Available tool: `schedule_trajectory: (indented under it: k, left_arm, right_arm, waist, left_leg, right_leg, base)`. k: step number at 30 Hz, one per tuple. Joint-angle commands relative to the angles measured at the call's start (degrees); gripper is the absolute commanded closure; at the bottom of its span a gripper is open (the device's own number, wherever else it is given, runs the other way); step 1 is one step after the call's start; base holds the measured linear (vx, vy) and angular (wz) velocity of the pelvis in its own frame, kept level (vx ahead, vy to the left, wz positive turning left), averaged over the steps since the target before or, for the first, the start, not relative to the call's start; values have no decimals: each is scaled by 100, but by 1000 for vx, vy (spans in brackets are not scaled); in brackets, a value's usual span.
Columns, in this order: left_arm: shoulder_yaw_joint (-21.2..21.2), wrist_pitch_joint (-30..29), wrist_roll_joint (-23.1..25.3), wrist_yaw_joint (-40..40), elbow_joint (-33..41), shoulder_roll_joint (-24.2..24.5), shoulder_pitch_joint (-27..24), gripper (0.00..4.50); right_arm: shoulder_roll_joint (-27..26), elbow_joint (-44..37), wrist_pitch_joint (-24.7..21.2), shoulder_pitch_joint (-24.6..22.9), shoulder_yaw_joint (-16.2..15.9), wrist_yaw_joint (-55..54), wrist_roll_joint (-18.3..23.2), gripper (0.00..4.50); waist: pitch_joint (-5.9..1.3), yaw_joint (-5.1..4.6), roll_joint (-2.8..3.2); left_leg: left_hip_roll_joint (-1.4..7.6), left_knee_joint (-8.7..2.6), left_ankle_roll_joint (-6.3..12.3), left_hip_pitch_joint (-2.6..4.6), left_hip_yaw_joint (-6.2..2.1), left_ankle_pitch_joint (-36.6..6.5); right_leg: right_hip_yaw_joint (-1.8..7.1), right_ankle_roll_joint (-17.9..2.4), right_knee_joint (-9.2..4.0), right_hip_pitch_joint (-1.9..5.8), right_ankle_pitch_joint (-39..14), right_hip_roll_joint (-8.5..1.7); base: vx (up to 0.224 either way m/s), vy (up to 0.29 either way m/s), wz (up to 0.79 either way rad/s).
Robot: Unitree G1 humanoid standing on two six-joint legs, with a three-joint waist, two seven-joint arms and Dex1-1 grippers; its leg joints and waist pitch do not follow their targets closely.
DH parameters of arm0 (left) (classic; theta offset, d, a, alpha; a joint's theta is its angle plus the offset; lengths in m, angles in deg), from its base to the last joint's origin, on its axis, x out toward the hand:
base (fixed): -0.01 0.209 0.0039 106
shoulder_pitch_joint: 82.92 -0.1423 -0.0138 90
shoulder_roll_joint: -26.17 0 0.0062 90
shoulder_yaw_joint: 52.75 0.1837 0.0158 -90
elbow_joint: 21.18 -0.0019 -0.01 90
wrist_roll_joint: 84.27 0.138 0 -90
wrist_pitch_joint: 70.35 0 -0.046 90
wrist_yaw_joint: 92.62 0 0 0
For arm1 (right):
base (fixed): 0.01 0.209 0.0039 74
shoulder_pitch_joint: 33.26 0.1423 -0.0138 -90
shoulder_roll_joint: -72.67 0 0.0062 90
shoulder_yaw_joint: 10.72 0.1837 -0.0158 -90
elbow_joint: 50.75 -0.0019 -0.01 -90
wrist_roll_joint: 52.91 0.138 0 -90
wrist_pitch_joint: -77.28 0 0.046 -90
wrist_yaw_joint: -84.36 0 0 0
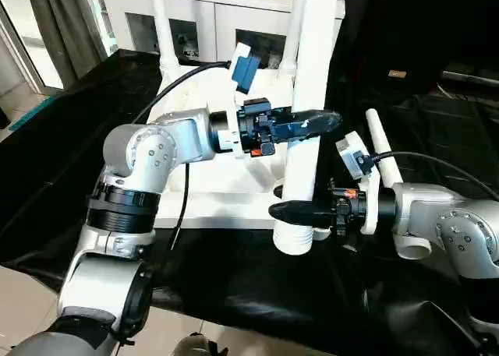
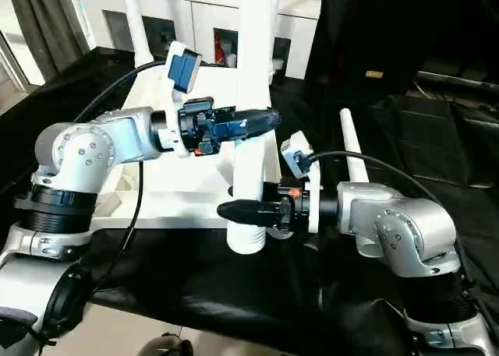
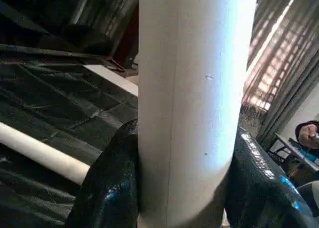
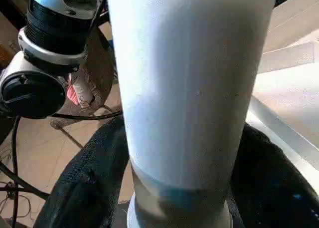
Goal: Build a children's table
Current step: Pick table leg
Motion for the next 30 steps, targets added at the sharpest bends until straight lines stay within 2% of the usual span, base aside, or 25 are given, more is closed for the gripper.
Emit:
schedule_trajectory:
  k: [1, 3, 11, 24, 25, 28, 30]
  left_arm:
    - [63, 13, -12, -60, 114, 27, 88, 266]
    - [67, 4, -19, -67, 126, 30, 82, 266]
    - [100, -16, -47, -98, 185, 18, 63, 266]
    - [45, -35, -90, -40, 144, -43, 90, 266]
    - [-24, -126, -167, -4, 110, -68, 112, 196]
    - [-102, -150, -223, 53, 99, -105, 137, 176]
    - [-201, 100, -187, 148, 100, -208, 130, 160]
  right_arm:
    - [53, -49, -65, 19, -7, -43, 30, 157]
    - [53, -41, -84, 24, 0, -50, 58, 185]
    - [25, 25, -112, 30, 42, -92, 103, 246]
    - [-19, 71, -102, 29, 98, -156, 127, 256]
    - [-23, 71, -100, 31, 101, -162, 126, 256]
    - [-31, 71, -89, 34, 107, -179, 119, 256]
    - [-56, 71, -68, 29, 123, -227, 126, 257]
  waist:
    - [-505, 21, -98]
    - [-505, 22, -98]
    - [-512, 27, -90]
    - [-511, 24, -85]
    - [-510, 26, -87]
    - [-514, 30, -89]
    - [-515, 32, -92]
  left_leg:
    - [324, -373, -73, 157, -171, -758]
    - [322, -371, -66, 159, -168, -742]
    - [319, -363, -55, 154, -168, -709]
    - [323, -368, -100, 161, -170, -783]
    - [321, -366, -103, 158, -170, -784]
    - [320, -359, -81, 156, -170, -739]
    - [322, -357, -77, 152, -171, -734]
  right_leg:
    - [279, -998, -422, 281, -1342, -477]
    - [281, -998, -422, 279, -1338, -476]
    - [279, -1031, -410, 284, -1248, -476]
    - [277, -1018, -415, 280, -1301, -473]
    - [279, -1024, -413, 285, -1301, -478]
    - [278, -1042, -415, 286, -1271, -480]
    - [279, -1047, -410, 290, -1242, -480]
  base:
    - [0, 0, 0]
    - [0, 0, 0]
    - [0, 0, 0]
    - [0, 0, 0]
    - [0, 0, 0]
    - [0, 0, 0]
    - [0, 0, 0]
